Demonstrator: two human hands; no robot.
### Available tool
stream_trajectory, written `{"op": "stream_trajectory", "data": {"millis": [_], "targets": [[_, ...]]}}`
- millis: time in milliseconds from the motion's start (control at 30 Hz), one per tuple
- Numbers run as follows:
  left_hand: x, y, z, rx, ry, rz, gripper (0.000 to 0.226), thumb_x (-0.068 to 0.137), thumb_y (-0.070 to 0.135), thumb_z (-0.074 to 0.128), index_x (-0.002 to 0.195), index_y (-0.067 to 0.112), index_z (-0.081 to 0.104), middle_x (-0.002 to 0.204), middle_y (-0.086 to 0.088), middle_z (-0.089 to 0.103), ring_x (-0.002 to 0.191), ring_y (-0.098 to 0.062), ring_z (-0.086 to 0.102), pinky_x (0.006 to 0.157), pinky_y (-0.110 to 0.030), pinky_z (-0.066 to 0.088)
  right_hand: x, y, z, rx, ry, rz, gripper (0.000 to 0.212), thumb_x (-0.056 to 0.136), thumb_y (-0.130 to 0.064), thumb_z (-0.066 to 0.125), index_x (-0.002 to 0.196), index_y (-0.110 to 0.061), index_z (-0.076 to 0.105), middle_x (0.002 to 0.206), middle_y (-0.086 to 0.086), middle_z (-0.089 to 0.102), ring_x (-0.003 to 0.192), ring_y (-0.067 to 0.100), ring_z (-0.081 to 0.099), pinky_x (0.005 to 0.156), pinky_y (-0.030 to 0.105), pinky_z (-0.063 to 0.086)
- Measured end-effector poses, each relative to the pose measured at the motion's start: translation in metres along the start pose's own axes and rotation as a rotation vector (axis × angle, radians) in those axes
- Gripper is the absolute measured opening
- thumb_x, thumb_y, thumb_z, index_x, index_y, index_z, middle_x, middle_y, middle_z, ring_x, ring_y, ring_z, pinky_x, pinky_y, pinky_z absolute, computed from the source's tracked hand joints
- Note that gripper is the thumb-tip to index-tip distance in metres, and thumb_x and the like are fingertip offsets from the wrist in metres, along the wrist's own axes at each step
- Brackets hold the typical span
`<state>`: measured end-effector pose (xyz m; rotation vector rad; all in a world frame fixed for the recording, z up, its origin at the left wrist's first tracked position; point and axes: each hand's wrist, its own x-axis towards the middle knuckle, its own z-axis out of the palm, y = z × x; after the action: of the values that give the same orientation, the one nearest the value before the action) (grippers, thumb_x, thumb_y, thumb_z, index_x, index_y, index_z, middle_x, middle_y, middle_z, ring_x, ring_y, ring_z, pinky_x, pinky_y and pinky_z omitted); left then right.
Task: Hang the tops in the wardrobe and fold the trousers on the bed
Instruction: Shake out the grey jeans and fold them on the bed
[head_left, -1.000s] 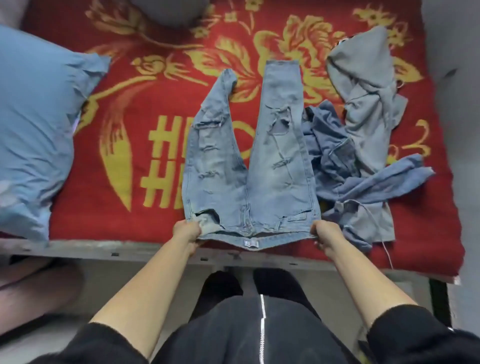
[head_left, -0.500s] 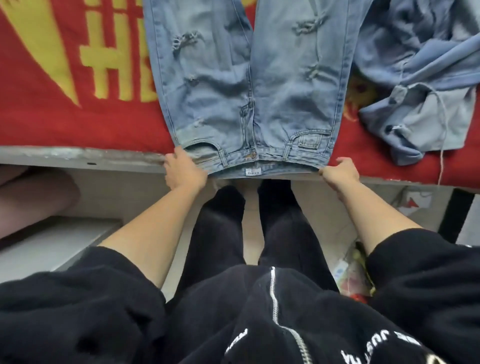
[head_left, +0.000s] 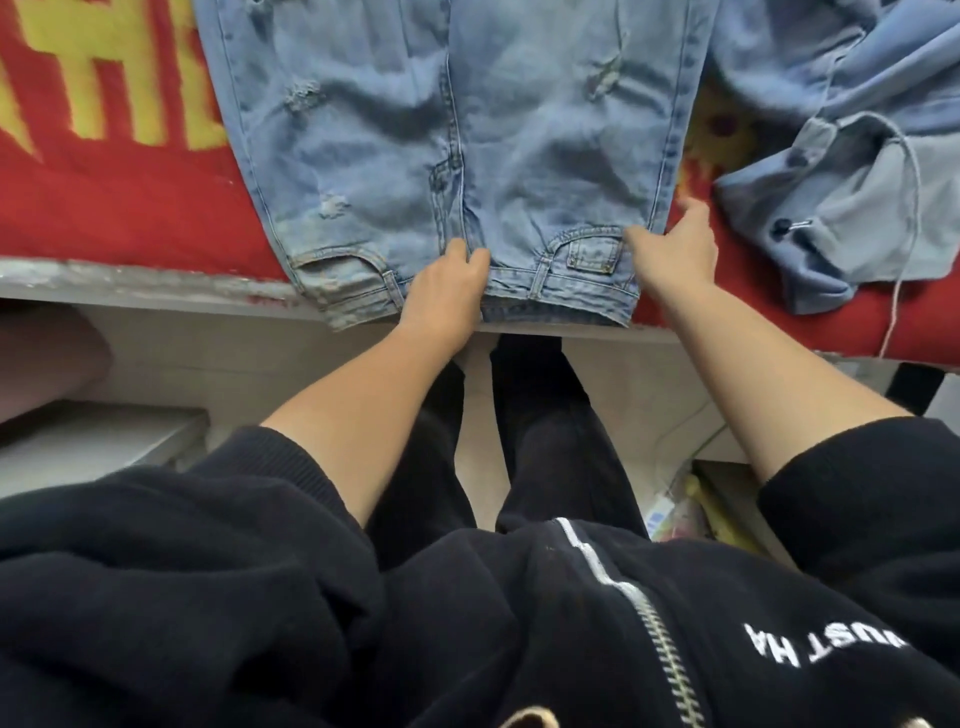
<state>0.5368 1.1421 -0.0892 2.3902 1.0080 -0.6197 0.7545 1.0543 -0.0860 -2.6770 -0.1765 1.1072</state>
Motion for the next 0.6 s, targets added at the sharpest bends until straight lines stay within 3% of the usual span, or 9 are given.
{"op": "stream_trajectory", "data": {"millis": [133, 200, 267, 333, 400, 467, 533, 600], "targets": [[-0.033, 0.005, 0.014, -0.101, 0.012, -0.009, 0.019, 0.068, -0.01, 0.061, 0.083, 0.0, 0.055, 0.09, -0.02, 0.052, 0.059, -0.036, 0.052, 0.047, -0.039, 0.037, 0.007, -0.009, -0.005, 0.141, 0.015, -0.07, 0.062, 0.081, -0.034, 0.061, 0.14, -0.023, 0.046, 0.132, -0.002, 0.059, 0.12, 0.014, 0.056, 0.104, 0.029, 0.041], [-0.04, 0.007, 0.013, -0.075, -0.147, -0.085, 0.021, 0.075, -0.008, 0.059, 0.094, 0.0, 0.061, 0.104, -0.017, 0.053, 0.08, -0.039, 0.058, 0.06, -0.043, 0.045, 0.011, -0.016, -0.007, 0.179, 0.002, -0.117, 0.058, 0.083, -0.038, 0.06, 0.138, -0.023, 0.048, 0.129, -0.004, 0.06, 0.116, 0.013, 0.057, 0.104, 0.029, 0.042], [-0.035, 0.01, 0.005, 0.05, -0.406, -0.121, 0.027, 0.081, 0.0, 0.061, 0.108, 0.004, 0.063, 0.121, -0.014, 0.044, 0.104, -0.035, 0.052, 0.077, -0.044, 0.047, 0.019, -0.024, -0.009, 0.189, -0.004, -0.17, 0.057, 0.085, -0.043, 0.06, 0.136, -0.021, 0.05, 0.129, -0.002, 0.059, 0.118, 0.014, 0.056, 0.105, 0.03, 0.041], [-0.024, 0.018, -0.007, 0.11, -0.535, -0.152, 0.033, 0.085, 0.013, 0.063, 0.116, 0.006, 0.06, 0.126, -0.013, 0.04, 0.114, -0.033, 0.047, 0.084, -0.042, 0.046, 0.028, -0.035, -0.013, 0.176, -0.008, -0.206, 0.053, 0.087, -0.045, 0.059, 0.134, -0.02, 0.053, 0.131, 0.0, 0.059, 0.12, 0.015, 0.055, 0.104, 0.028, 0.04], [-0.012, 0.031, -0.021, 0.134, -0.508, -0.193, 0.038, 0.088, 0.023, 0.061, 0.123, 0.008, 0.057, 0.127, -0.013, 0.045, 0.119, -0.032, 0.047, 0.088, -0.042, 0.046, 0.036, -0.045, -0.019, 0.151, -0.019, -0.224, 0.049, 0.088, -0.046, 0.059, 0.13, -0.021, 0.058, 0.127, -0.002, 0.063, 0.117, 0.013, 0.057, 0.101, 0.027, 0.041], [0.004, 0.044, -0.03, 0.074, -0.323, -0.165, 0.034, 0.09, 0.025, 0.058, 0.12, 0.011, 0.059, 0.122, -0.011, 0.052, 0.117, -0.031, 0.049, 0.086, -0.041, 0.045, 0.041, -0.052, -0.027, 0.118, -0.048, -0.252, 0.041, 0.088, -0.044, 0.059, 0.122, -0.02, 0.065, 0.115, -0.003, 0.07, 0.108, 0.014, 0.063, 0.096, 0.029, 0.046], [0.02, 0.061, -0.038, -0.147, -0.183, -0.114, 0.026, 0.091, 0.025, 0.055, 0.113, 0.015, 0.062, 0.117, -0.009, 0.055, 0.113, -0.03, 0.052, 0.084, -0.041, 0.046, 0.043, -0.057, -0.036, 0.058, -0.082, -0.298, 0.034, 0.088, -0.04, 0.059, 0.111, -0.019, 0.07, 0.104, 0.0, 0.073, 0.101, 0.019, 0.065, 0.091, 0.033, 0.049], [0.037, 0.082, -0.04, -0.366, -0.224, -0.115, 0.026, 0.09, 0.027, 0.057, 0.114, 0.02, 0.064, 0.12, -0.007, 0.055, 0.115, -0.029, 0.052, 0.09, -0.04, 0.047, 0.044, -0.059, -0.046, 0.025, -0.086, -0.313, 0.027, 0.088, -0.036, 0.059, 0.105, -0.019, 0.072, 0.1, 0.001, 0.073, 0.099, 0.021, 0.065, 0.09, 0.036, 0.05]]}}
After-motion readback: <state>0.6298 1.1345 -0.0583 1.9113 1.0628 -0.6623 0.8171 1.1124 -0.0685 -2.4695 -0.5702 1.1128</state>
